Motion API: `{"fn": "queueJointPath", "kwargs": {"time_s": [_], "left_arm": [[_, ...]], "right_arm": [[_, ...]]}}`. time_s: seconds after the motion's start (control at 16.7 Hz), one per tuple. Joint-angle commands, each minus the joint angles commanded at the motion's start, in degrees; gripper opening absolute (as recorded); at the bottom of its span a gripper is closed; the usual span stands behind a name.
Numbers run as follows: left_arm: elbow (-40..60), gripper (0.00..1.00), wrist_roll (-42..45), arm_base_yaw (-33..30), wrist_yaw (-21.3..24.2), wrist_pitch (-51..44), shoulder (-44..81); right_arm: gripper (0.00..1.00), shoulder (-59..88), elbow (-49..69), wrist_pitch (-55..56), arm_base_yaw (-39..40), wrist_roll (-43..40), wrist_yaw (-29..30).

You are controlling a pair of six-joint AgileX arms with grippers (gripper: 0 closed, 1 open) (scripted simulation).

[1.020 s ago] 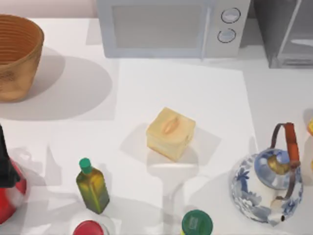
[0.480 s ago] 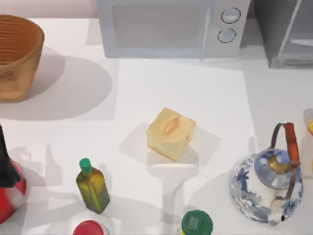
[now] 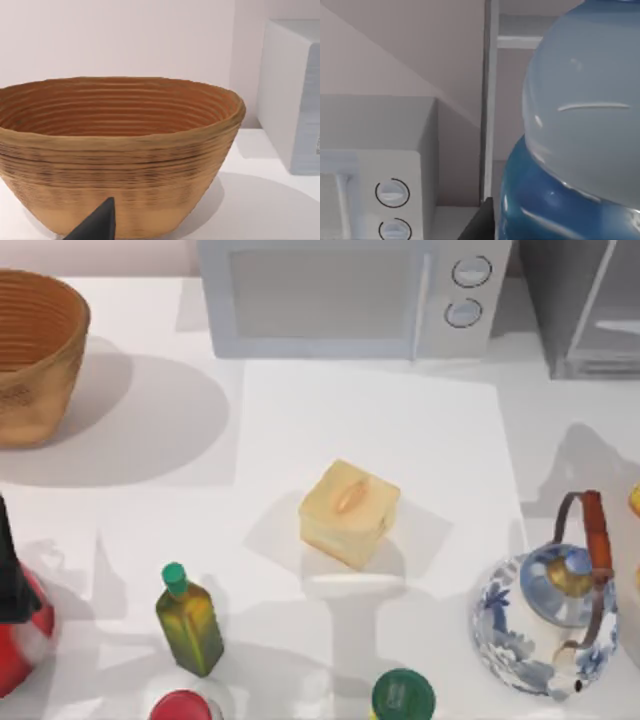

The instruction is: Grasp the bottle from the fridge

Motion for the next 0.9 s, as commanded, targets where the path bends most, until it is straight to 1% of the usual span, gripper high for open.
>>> {"fn": "queueJointPath", "kwargs": {"time_s": [0.54, 0.72, 0.9], "left_arm": [[0.00, 1.00, 0.00, 0.00, 0.00, 0.00, 0.00], [0.00, 1.00, 0.00, 0.00, 0.00, 0.00, 0.00], [0.00, 1.00, 0.00, 0.00, 0.00, 0.00, 0.00]], "right_arm": [[0.00, 56.96, 30.35, 15.34, 21.77, 0.74, 22.06], [0.00, 73.97, 41.42, 21.51, 27.43, 1.05, 27.80], [0.00, 87.53, 51.56, 27.86, 31.68, 1.21, 32.19]]}}
